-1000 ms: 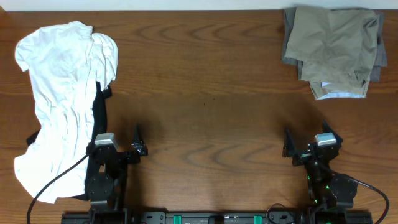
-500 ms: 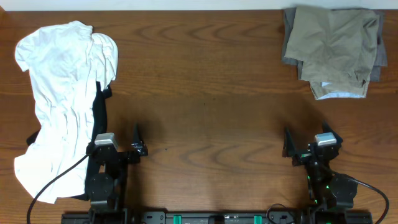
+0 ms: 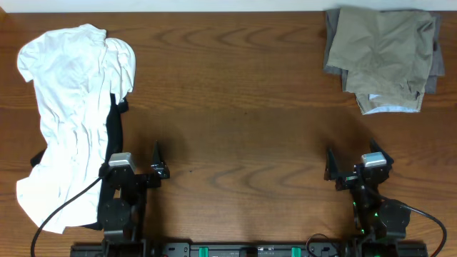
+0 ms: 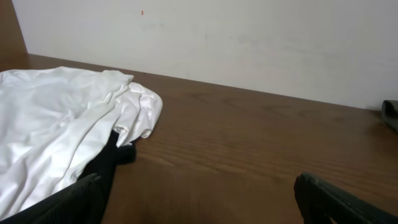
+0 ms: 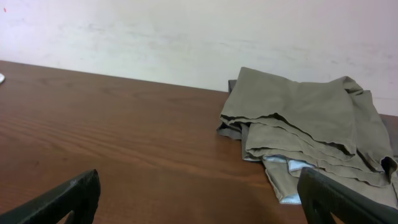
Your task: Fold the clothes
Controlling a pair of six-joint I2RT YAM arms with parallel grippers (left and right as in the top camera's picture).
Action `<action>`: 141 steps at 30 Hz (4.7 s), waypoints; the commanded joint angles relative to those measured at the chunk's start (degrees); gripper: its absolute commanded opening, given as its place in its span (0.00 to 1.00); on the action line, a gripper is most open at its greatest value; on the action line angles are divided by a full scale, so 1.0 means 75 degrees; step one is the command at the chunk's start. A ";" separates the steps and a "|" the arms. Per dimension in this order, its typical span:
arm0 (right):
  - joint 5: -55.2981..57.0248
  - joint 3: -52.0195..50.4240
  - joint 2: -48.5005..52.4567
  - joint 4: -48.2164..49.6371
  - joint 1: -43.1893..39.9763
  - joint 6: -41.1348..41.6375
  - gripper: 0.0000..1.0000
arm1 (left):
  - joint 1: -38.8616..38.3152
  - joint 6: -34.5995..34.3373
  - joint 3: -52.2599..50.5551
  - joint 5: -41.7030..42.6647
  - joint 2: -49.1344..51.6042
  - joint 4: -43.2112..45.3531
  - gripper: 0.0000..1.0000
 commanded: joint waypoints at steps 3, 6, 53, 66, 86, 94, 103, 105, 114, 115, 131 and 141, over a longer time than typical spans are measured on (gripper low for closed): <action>0.0015 -0.0009 -0.0041 -0.0017 -0.0067 -0.0079 0.99 | -0.0032 0.0067 -0.0076 0.0058 -0.0050 -0.0335 0.98; 0.0015 -0.0009 -0.0041 0.0003 -0.0067 -0.0079 0.99 | -0.0032 0.0067 -0.0076 0.0058 -0.0050 -0.0335 0.98; -0.0303 0.0414 0.0402 0.1644 -0.0067 -0.0082 0.99 | -0.0029 -0.0513 0.0720 0.0061 0.0857 -0.0414 0.98; -0.0953 0.2343 0.3139 0.1626 -0.0061 -0.0079 0.99 | -0.0029 -0.0329 0.3666 0.0061 0.5007 -0.1274 0.98; -0.2407 0.6563 0.8888 -0.0848 -0.0061 -0.0082 0.99 | 0.0023 0.0344 0.9320 0.0061 1.0089 -0.5152 0.98; -0.2451 0.8582 1.0596 -0.2935 -0.0052 -0.0280 0.99 | 0.0396 0.0699 1.1689 0.1096 1.1762 -0.6831 0.98; -0.2836 0.8859 1.0911 -0.2908 -0.0047 -0.0131 0.99 | 0.0402 0.1198 1.1809 0.1105 1.1931 -0.6044 0.98; -0.2946 0.8859 1.0911 -0.2917 -0.0047 -0.0131 0.99 | 0.0440 0.1183 1.1809 0.0935 1.2045 -0.5721 0.98; -0.2984 0.8856 1.0911 -0.2955 -0.0047 -0.0134 0.99 | 0.0886 0.1037 1.1811 -0.0918 1.3540 -0.4855 0.98; -0.2973 0.8856 1.0911 -0.2984 -0.0047 -0.0134 0.99 | 0.0933 0.1040 1.1811 -0.0950 1.3709 -0.4747 0.98; -0.2381 0.8839 1.0931 -0.3544 -0.0047 -0.0137 0.89 | 0.1099 0.1011 1.1811 -0.1265 1.5527 -0.3899 0.76; -0.2378 0.8839 1.0931 -0.3541 -0.0047 -0.0137 0.83 | 0.1099 0.0982 1.1811 -0.1918 1.6125 -0.3888 0.62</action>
